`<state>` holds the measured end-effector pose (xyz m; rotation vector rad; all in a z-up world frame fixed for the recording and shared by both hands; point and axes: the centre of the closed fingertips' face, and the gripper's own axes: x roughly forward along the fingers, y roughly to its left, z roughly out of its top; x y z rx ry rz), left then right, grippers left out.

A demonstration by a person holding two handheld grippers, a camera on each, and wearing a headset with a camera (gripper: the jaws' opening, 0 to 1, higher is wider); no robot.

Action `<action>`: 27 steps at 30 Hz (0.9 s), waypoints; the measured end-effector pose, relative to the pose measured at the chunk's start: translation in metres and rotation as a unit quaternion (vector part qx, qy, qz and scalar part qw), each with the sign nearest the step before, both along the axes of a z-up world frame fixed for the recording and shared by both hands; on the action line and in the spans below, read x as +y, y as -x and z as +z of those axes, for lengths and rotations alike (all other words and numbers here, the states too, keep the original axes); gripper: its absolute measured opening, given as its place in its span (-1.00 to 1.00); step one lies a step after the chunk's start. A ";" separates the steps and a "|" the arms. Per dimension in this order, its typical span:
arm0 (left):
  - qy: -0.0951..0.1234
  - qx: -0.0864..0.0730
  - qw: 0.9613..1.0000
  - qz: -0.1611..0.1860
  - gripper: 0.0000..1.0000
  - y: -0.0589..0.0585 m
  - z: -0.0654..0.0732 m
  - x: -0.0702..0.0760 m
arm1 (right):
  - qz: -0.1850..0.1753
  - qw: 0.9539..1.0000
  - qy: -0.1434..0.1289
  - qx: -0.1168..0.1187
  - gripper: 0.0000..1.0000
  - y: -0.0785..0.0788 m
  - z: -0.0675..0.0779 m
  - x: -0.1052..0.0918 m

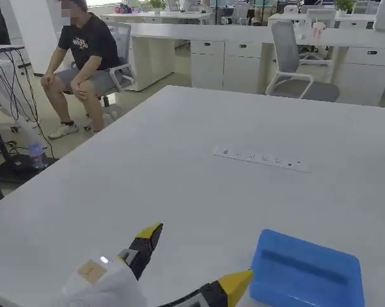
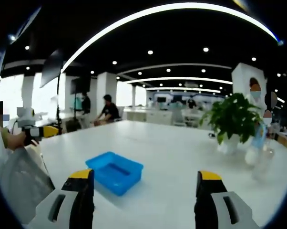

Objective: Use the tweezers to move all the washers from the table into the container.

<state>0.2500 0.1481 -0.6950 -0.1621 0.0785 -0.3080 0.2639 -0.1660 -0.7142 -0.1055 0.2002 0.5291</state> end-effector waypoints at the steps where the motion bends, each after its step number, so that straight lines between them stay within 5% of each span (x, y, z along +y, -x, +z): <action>1: 0.000 0.001 1.000 0.000 0.91 0.000 0.000 0.000 | 0.000 1.000 -0.001 0.000 0.73 0.000 0.000 0.000; 27: -0.006 0.010 1.000 -0.004 0.88 0.000 -0.004 -0.002 | 0.001 1.000 0.005 0.002 0.71 0.001 0.001 0.002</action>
